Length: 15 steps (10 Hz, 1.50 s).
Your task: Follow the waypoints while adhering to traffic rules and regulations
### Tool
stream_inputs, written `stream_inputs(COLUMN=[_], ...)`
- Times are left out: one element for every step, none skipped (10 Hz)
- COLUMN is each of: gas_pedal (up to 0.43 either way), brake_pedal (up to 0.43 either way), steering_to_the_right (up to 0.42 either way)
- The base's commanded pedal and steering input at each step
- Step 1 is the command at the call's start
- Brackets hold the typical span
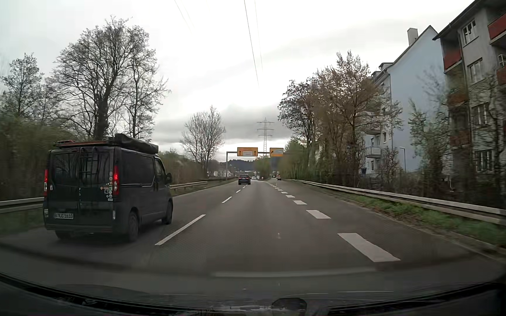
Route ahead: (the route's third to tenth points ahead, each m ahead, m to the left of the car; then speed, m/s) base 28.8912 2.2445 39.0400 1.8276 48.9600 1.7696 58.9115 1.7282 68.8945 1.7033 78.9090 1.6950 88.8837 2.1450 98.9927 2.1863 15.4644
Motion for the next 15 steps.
stream_inputs(gas_pedal=[0.157,0.157,0.157,0.157,0.157,0.157,0.157,0.157,0.157,0.157,0.157,0.157,0.157,0.157,0.157], brake_pedal=[0.000,0.000,0.000,0.000,0.000,0.000,0.000,0.000,0.000,0.000,0.000,0.000,0.000,0.000,0.000], steering_to_the_right=[0.001,0.001,0.001,0.001,0.001,0.001,0.001,0.001,0.001,0.000,0.001,0.001,0.001,0.000,0.000])
